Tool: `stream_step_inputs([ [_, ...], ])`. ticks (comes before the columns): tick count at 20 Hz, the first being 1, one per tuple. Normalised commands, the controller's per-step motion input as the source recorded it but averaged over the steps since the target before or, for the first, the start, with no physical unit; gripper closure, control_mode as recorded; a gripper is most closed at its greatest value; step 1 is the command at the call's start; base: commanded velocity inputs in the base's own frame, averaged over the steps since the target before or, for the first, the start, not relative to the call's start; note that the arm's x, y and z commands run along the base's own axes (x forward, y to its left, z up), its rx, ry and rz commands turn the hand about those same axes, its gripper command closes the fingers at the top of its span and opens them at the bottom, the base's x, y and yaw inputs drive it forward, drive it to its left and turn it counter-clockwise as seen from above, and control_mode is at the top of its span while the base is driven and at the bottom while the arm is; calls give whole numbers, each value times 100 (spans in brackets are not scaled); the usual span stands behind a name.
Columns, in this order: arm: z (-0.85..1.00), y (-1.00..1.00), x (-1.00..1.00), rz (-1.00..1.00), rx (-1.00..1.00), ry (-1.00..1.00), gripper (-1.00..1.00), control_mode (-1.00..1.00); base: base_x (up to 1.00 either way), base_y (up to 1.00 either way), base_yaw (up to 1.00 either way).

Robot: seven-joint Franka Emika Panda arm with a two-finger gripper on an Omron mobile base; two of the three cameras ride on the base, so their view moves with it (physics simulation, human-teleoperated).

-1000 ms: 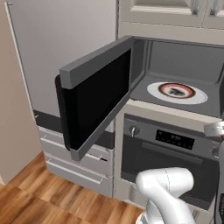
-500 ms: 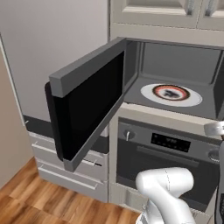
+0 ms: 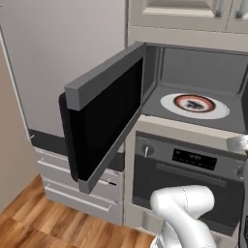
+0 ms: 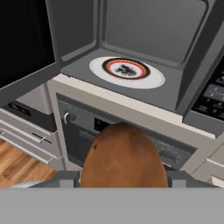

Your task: Pick the potato from the counter and place it in the microwave. Then turn on the microwave.

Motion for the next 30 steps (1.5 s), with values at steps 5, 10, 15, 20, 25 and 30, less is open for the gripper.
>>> stream_step_inputs([
  [5,0,0,0,0,0,0,100,100,39,19,0],
  [10,0,0,0,0,0,0,100,100,45,0,-2],
  [15,0,0,0,0,0,0,100,100,46,0,-8],
  [20,0,0,0,0,0,0,100,100,44,0,-9],
  [25,0,0,0,0,0,0,100,100,30,1,-12],
  [30,0,0,0,0,0,0,100,100,0,17,-13],
])
